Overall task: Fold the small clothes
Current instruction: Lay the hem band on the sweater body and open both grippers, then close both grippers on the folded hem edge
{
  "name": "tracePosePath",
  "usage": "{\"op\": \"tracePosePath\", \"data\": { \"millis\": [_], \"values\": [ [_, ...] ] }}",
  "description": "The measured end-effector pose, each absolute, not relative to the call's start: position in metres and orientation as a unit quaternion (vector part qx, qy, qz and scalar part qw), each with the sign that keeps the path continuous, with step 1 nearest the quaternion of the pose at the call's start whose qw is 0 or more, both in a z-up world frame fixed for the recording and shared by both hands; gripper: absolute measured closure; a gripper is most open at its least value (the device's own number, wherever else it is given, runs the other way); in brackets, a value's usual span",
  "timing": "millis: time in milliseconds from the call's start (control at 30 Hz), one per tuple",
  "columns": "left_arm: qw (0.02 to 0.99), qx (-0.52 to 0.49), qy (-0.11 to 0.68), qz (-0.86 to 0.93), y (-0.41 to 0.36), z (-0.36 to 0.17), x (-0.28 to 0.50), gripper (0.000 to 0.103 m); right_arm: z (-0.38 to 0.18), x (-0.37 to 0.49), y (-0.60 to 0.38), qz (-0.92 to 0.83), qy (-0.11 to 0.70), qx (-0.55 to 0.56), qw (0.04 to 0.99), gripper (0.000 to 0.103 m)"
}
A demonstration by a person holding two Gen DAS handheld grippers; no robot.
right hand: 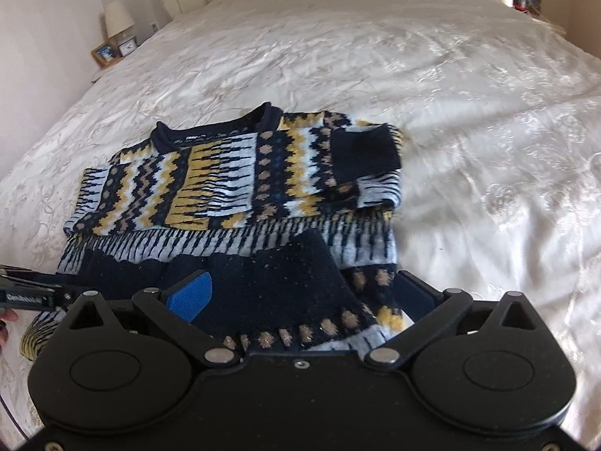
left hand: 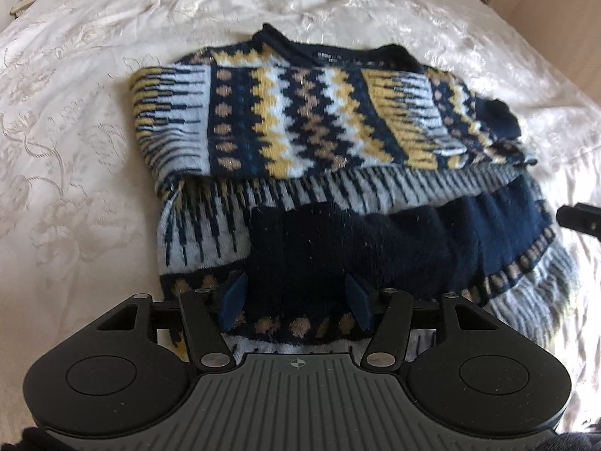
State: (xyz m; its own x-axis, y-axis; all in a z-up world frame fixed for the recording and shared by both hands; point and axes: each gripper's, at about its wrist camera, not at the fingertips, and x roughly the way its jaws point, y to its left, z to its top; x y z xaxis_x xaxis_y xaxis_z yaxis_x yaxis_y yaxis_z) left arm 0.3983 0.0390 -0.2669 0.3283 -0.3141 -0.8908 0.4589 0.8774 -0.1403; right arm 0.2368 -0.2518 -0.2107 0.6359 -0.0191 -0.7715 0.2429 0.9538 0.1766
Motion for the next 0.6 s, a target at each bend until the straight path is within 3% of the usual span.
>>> {"op": "tracePosePath", "data": {
  "millis": [133, 333, 600],
  "values": [
    [0.806, 0.057, 0.542, -0.230, 0.041, -0.277, 0.401, 0.034, -0.214, 0.244, -0.253, -0.052, 0.422, 0.130, 0.896, 0.001],
    [0.803, 0.064, 0.548, -0.226, 0.037, -0.283, 0.404, 0.025, -0.219, 0.254, -0.260, -0.028, 0.427, 0.135, 0.894, 0.001],
    [0.807, 0.079, 0.539, -0.227, 0.031, -0.287, 0.405, 0.024, -0.233, 0.266, -0.271, 0.012, 0.452, 0.140, 0.881, 0.001]
  ]
}}
